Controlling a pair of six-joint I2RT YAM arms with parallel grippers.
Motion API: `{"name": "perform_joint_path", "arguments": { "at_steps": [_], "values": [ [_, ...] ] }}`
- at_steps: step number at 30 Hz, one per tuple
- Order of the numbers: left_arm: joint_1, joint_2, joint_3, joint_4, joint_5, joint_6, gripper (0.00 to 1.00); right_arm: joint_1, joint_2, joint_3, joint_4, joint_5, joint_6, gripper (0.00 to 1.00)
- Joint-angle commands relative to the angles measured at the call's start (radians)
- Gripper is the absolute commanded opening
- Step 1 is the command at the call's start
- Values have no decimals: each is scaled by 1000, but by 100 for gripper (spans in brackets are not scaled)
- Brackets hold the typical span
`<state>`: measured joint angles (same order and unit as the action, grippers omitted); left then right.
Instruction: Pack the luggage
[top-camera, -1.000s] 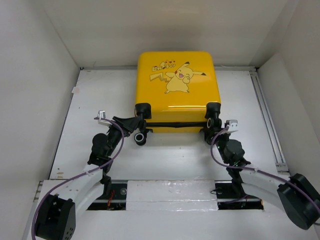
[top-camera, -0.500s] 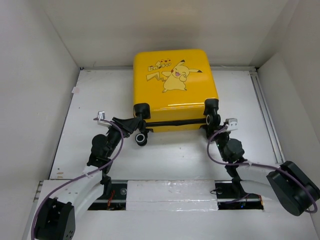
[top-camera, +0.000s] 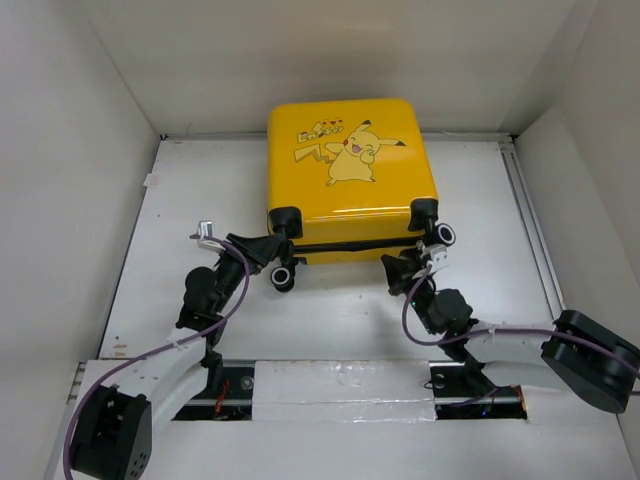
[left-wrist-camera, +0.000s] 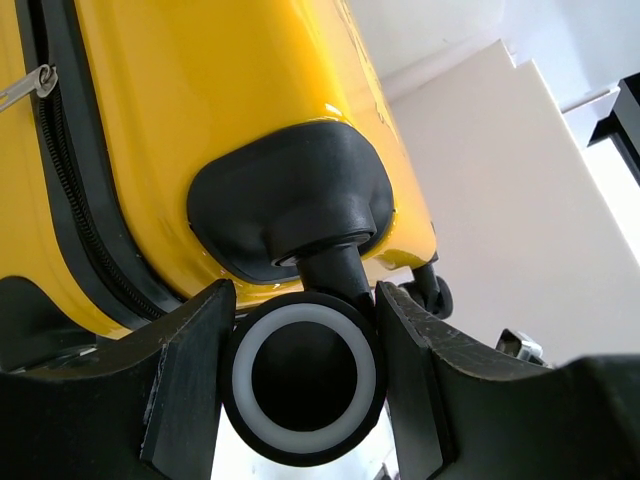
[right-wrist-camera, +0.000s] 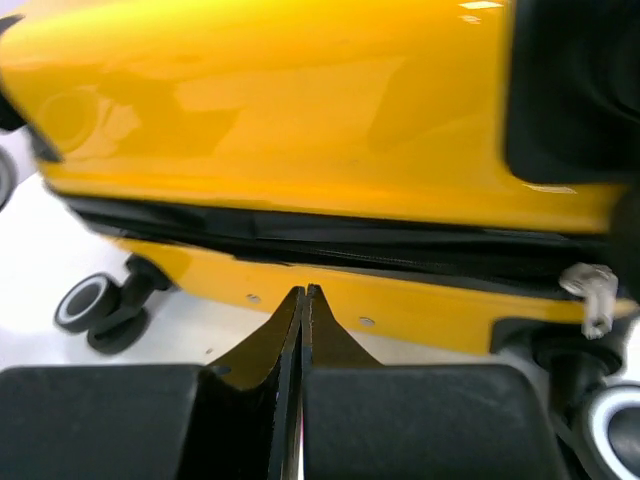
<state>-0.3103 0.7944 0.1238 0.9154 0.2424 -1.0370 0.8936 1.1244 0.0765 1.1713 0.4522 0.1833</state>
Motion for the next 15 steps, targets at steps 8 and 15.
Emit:
{"name": "perform_joint_path", "arguments": {
  "at_steps": [8,15],
  "values": [
    [5,-67,63,66,-11,-64,0,-172,-9,-60,5,144,268,40],
    [5,-101,76,66,-11,-89,0,-324,-129,-40,-153,42,302,63]
  ]
}}
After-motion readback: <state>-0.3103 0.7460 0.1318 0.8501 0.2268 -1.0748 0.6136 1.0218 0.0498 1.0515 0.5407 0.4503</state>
